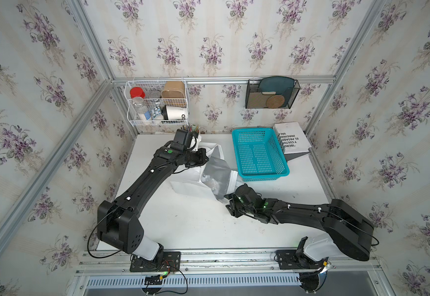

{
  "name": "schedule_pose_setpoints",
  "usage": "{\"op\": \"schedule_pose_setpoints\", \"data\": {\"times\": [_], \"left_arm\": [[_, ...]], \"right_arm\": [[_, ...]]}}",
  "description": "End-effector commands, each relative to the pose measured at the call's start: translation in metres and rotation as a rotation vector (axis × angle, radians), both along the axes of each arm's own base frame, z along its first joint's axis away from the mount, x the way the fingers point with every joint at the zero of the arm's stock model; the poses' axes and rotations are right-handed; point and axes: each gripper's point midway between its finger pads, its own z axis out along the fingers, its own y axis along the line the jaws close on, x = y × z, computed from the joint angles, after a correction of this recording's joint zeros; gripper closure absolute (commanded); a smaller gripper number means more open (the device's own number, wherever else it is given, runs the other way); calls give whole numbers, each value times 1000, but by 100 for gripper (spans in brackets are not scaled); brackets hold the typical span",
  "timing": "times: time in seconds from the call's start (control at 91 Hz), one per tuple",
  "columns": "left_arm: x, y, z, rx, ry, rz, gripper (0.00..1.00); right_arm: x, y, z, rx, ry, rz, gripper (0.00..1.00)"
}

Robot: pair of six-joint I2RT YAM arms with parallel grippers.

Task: Place the ice pack in the delivery bag
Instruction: Adjust the delivery bag at the center of the board.

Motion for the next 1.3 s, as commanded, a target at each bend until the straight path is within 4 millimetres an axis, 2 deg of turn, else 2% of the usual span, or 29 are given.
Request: {"op": "schedule_pose_setpoints", "data": {"times": [0.0,0.055,0.209,0.253,0.374,0.451,0.527,0.648,0.67,0.703,0.758,0.78,0.791,0.89,0.978,1.033,1.077,1.132,1.187,1.198,1.286], "left_arm": [[2,-3,11,-33,-38,-13,100],[2,-1,11,-33,-37,-10,100],[1,4,12,-38,-37,-3,100],[1,5,14,-39,-39,-2,100],[1,9,17,-40,-46,6,100],[0,13,23,-42,-54,12,100],[-2,19,34,-43,-72,17,100],[-8,28,49,-42,-94,24,100],[-9,29,49,-38,-92,25,100],[-17,32,62,-43,-119,24,100],[-26,35,65,-41,-114,22,100],[-29,36,65,-41,-110,23,100],[-32,37,66,-42,-108,22,100],[-47,41,59,-51,-74,30,100],[-57,44,44,-55,-34,51,100],[-61,44,30,-63,3,63,100],[-60,43,22,-74,19,68,100],[-58,41,15,-83,35,74,100],[-58,41,12,-86,49,81,100],[-58,41,13,-86,49,82,100],[-57,44,23,-91,29,105,100]], "right_arm": [[7,15,2,112,102,-118,61],[8,17,-2,104,108,-114,66],[15,23,-4,108,92,-118,69],[15,25,-5,102,94,-106,74],[18,22,-3,79,62,-97,99],[26,15,11,44,-9,-71,100],[39,5,35,-55,-110,-7,100],[67,-5,103,-269,-351,165,100],[69,-8,111,-335,-380,211,100],[72,-12,131,-418,-425,267,100],[75,-15,154,-557,-502,395,100],[78,-14,171,-597,-538,435,100],[77,-16,171,-628,-538,463,100],[78,-12,216,-805,-647,699,100],[68,9,232,-968,-750,942,100],[50,29,229,-1009,-810,1092,100],[37,39,218,-1027,-833,1186,100],[21,42,193,-1042,-824,1285,100],[17,23,174,-1093,-777,1280,100],[18,18,175,-1101,-777,1264,100],[32,-37,162,-1119,-671,1122,100]]}}
